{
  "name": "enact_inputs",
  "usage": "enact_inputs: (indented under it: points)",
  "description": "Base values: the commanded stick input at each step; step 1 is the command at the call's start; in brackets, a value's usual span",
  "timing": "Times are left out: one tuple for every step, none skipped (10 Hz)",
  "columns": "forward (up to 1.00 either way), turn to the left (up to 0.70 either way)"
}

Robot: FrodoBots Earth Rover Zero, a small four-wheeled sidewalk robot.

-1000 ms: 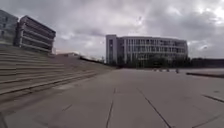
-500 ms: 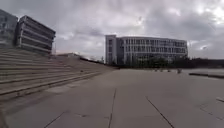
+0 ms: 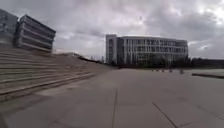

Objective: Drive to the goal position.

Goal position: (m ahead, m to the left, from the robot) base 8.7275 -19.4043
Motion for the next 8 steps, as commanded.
enact_inputs:
  points:
    - [0.70,0.00]
    - [0.70,0.00]
    - [0.70,0.00]
    - [0.70,0.00]
    - [0.70,0.00]
    - [0.70,0.00]
    - [0.70,0.00]
    - [0.70,0.00]
